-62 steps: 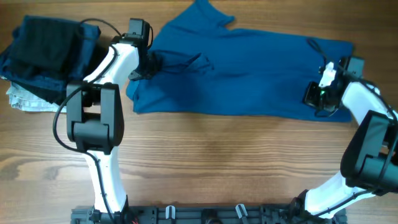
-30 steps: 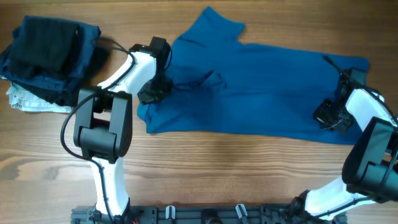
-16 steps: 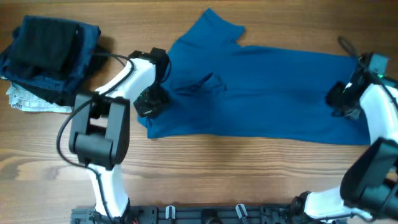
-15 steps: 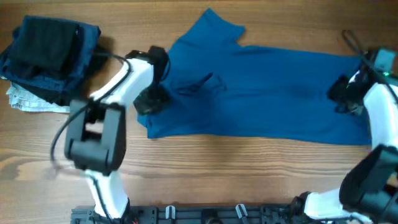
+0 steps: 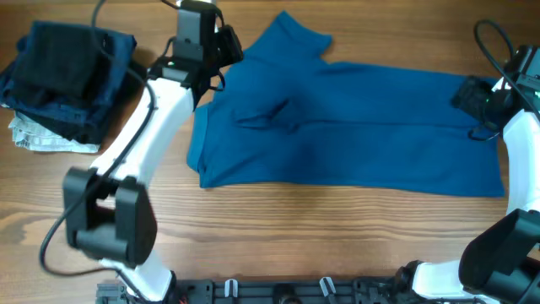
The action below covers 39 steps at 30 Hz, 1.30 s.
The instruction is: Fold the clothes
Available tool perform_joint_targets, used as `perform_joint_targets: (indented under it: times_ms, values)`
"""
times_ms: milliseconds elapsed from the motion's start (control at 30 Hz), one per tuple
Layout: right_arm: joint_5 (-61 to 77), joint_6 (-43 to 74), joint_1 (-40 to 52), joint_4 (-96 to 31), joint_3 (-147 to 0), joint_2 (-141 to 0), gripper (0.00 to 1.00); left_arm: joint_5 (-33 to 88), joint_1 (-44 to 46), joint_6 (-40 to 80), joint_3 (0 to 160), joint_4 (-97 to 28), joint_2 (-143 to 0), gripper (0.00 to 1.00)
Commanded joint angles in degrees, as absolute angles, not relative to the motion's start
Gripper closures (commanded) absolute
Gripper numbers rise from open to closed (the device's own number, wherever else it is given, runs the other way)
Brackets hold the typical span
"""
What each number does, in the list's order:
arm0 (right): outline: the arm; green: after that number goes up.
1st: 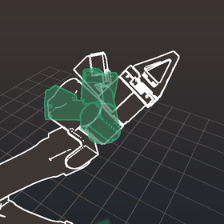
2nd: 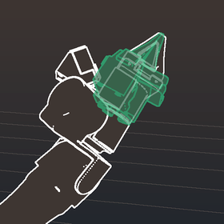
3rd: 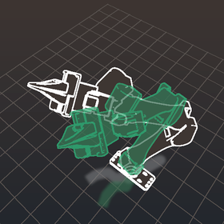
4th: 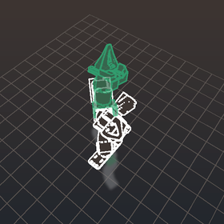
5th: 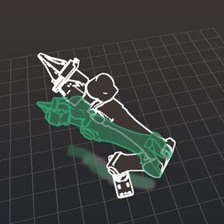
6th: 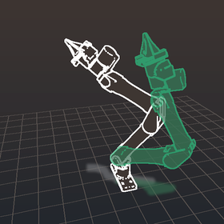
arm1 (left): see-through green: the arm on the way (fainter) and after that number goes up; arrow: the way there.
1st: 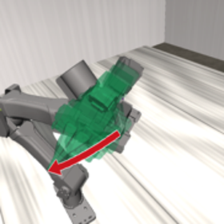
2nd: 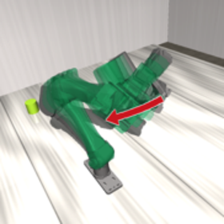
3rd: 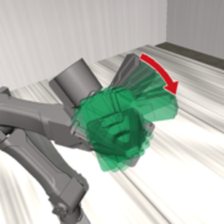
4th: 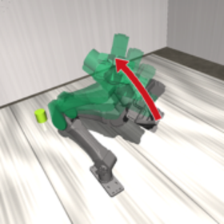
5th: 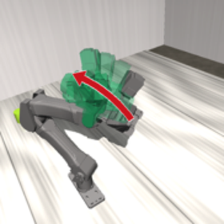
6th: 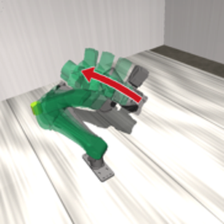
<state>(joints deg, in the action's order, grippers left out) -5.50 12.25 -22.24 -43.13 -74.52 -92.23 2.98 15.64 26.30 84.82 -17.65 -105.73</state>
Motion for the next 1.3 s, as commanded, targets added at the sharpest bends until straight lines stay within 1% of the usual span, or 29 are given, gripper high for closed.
perform_joint_targets:
  times_ms: [0, 100, 233, 333, 500, 600, 700, 800, 867, 1067, 1267]
  values:
    - [-7.1, 12.0, -22.4, -42.9, -75.4, -91.5, 0.00, 4.5, 15.6, 24.1, 84.6, -15.7, -112.4, 0.88]
    - [-7.1, 12.0, -22.4, -42.9, -75.4, -91.5, 0.00, 4.4, 15.3, 21.1, 84.6, -14.3, -117.7, 0.89]
    - [-7.1, 12.0, -22.4, -42.9, -75.4, -91.5, 0.00, 4.5, 13.3, 21.2, 84.5, -14.2, -122.1, 0.89]
    - [-7.1, 12.0, -22.4, -42.9, -75.4, -91.5, 0.01, 6.2, 13.0, 21.2, 84.5, -13.6, -123.8, 0.91]
    - [-7.1, 12.0, -22.4, -42.9, -75.4, -91.5, 0.00, 8.6, 13.0, 21.2, 84.5, -12.0, -127.2, 0.92]
    - [-7.1, 12.0, -22.4, -42.9, -75.4, -91.5, 0.01, 8.5, 13.0, 21.2, 84.5, -12.0, -128.2, 0.92]
    - [-7.1, 12.0, -22.4, -42.9, -75.4, -91.5, 0.01, 5.0, 12.9, 20.6, 84.5, -14.0, -129.2, 0.93]
    - [-7.1, 12.0, -22.4, -42.9, -75.4, -91.5, 0.00, -2.5, 11.8, 19.7, 84.5, -16.7, -129.4, 0.94]
    - [-7.1, 12.0, -22.4, -42.9, -75.4, -91.5, 0.01, -2.9, 9.9, 19.7, 84.5, -19.0, -129.4, 0.96]
    - [-7.1, 12.0, -22.4, -42.9, -75.4, -91.5, 0.00, -2.4, 5.1, 19.9, 84.5, -23.9, -129.4, 0.96]
    - [-7.1, 12.0, -22.4, -42.9, -75.4, -91.5, 0.00, -0.9, 4.8, 19.9, 85.9, -20.9, -122.3, 0.96]
